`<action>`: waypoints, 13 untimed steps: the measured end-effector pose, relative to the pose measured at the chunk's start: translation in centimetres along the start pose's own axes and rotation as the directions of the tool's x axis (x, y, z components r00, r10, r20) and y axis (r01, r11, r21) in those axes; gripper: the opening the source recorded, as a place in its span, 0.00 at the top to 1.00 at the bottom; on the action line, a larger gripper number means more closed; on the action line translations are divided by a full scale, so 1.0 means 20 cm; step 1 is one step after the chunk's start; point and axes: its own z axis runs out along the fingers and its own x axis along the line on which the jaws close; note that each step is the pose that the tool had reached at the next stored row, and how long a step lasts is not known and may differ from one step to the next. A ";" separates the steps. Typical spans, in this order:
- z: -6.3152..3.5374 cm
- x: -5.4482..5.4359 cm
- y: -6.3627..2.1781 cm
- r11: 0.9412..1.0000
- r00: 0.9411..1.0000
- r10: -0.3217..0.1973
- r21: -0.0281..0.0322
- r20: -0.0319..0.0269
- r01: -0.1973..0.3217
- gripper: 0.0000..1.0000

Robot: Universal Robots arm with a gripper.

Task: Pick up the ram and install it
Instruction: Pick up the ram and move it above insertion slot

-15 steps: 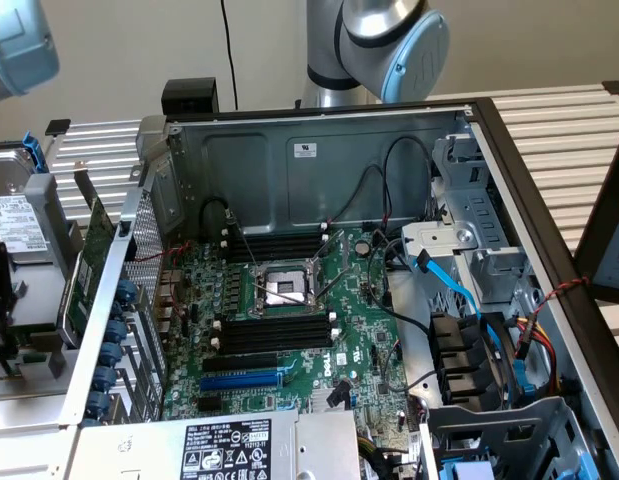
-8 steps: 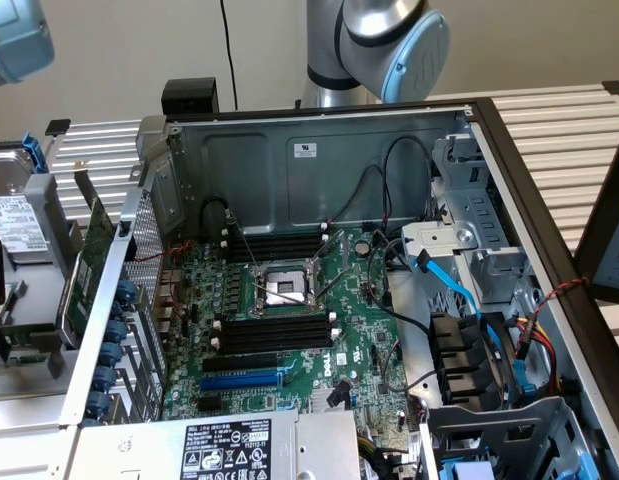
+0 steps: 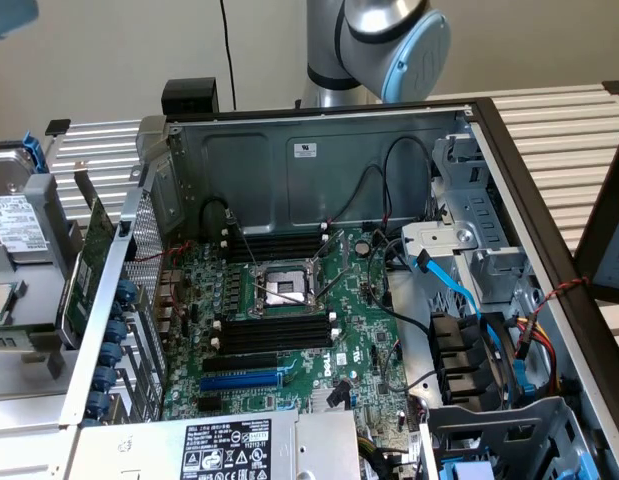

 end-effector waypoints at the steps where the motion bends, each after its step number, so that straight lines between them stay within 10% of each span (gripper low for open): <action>1: -0.019 0.00 0.000 1.000 1.000 0.000 0.000 0.000 0.000 0.87; 13: -0.267 0.05 -0.007 1.000 1.000 -0.025 0.002 0.001 0.025 0.87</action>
